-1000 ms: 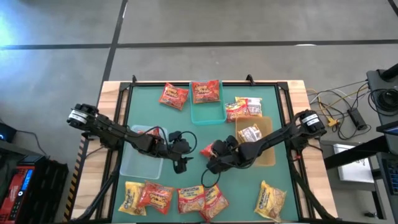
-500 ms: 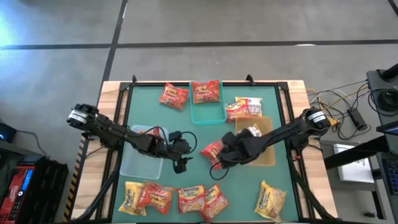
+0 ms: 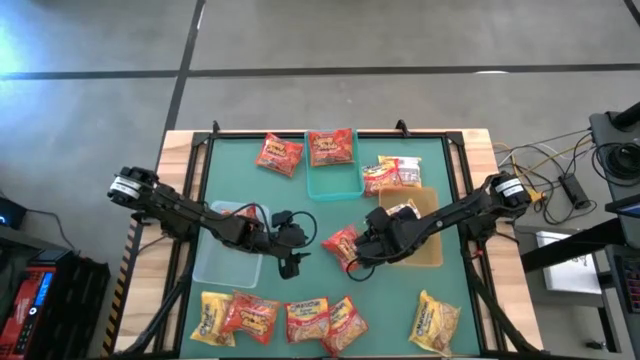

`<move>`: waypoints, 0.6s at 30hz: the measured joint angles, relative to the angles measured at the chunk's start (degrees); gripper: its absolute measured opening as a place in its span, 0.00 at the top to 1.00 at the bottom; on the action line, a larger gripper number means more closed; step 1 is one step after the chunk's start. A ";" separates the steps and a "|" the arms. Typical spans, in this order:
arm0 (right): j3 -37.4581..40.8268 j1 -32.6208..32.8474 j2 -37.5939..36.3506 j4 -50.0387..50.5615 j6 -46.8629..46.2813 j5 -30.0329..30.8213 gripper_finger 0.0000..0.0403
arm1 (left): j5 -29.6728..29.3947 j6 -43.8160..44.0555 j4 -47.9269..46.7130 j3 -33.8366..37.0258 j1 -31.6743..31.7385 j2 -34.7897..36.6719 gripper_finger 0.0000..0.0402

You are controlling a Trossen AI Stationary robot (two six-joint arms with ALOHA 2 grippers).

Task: Sort Maruchan noodles
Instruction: Adjust the yellow bin

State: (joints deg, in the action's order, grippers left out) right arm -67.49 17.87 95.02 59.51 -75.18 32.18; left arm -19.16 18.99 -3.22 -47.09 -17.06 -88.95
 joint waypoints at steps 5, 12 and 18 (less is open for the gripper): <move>2.66 -0.02 0.02 -0.11 -1.80 -2.07 0.44 | 0.00 -0.24 0.00 0.00 0.00 0.00 0.48; 5.90 -0.02 0.02 -0.25 -4.09 -8.01 0.44 | 0.00 -0.51 0.00 0.00 0.00 0.00 0.48; 7.75 0.12 0.02 -0.70 -6.26 -13.39 0.44 | 0.00 -0.95 0.00 0.00 0.00 0.00 0.48</move>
State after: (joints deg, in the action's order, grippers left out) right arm -59.74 17.99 95.04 58.82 -81.44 18.79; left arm -19.16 18.04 -3.22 -47.09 -17.06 -88.95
